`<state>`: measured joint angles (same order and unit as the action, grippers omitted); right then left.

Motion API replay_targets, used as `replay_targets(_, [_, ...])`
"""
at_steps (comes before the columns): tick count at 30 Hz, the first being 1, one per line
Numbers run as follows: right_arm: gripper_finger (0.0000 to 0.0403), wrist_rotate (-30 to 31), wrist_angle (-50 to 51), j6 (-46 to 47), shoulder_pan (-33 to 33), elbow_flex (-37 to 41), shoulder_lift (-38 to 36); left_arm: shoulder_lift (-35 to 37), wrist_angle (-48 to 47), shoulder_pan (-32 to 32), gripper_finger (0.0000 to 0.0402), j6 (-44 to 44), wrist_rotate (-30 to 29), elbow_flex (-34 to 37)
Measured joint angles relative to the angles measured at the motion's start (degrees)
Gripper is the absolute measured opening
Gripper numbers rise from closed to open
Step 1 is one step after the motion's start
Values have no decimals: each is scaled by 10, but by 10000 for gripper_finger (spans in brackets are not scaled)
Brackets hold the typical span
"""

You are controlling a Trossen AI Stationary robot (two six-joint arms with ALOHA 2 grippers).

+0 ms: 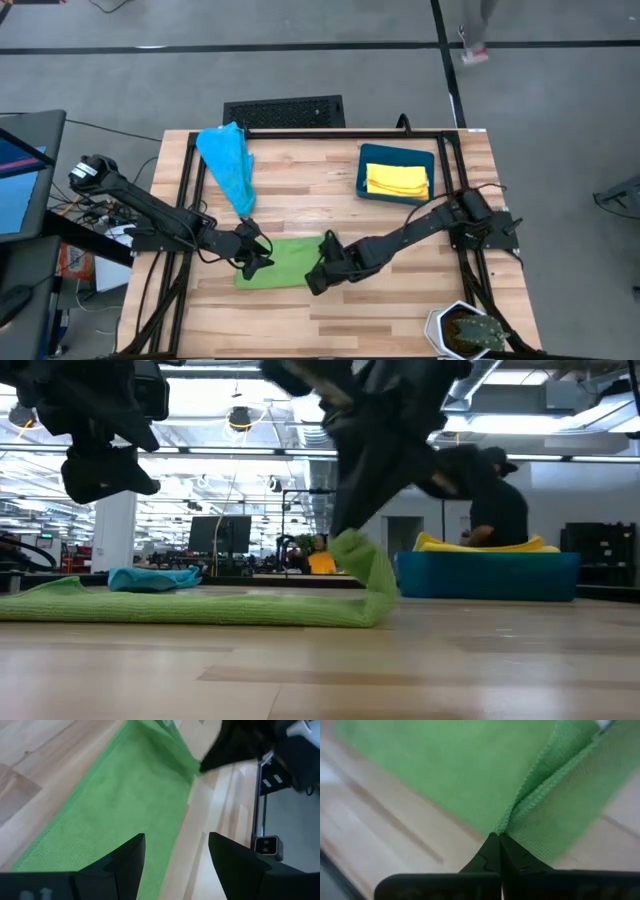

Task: Fold microfiber towels
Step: Fold the green microfiber cloth

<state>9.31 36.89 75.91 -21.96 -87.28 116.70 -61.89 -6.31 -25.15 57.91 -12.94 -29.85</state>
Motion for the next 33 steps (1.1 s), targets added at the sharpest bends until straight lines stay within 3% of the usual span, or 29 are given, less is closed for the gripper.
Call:
replay_targets(10, [13, -18, -35, -57, 8, -82, 85, 0, -4, 0, 212, 14, -8, 0])
replay_targets(16, [35, -7, -31, -70, 10, -90, 93, 0, -3, 0, 212, 15, -15, 0])
replay_targets(20, [68, 9, -20, -79, 14, -89, 92, 0, -2, 0, 212, 15, -24, 0])
replay_targets(27, [159, -24, -42, -106, 23, -90, 85, 0, 2, 0, 212, 17, -37, 0])
replay_targets(33, [211, 101, 14, -82, -7, -92, 29, 0, 23, 0, 212, 17, -39, 0])
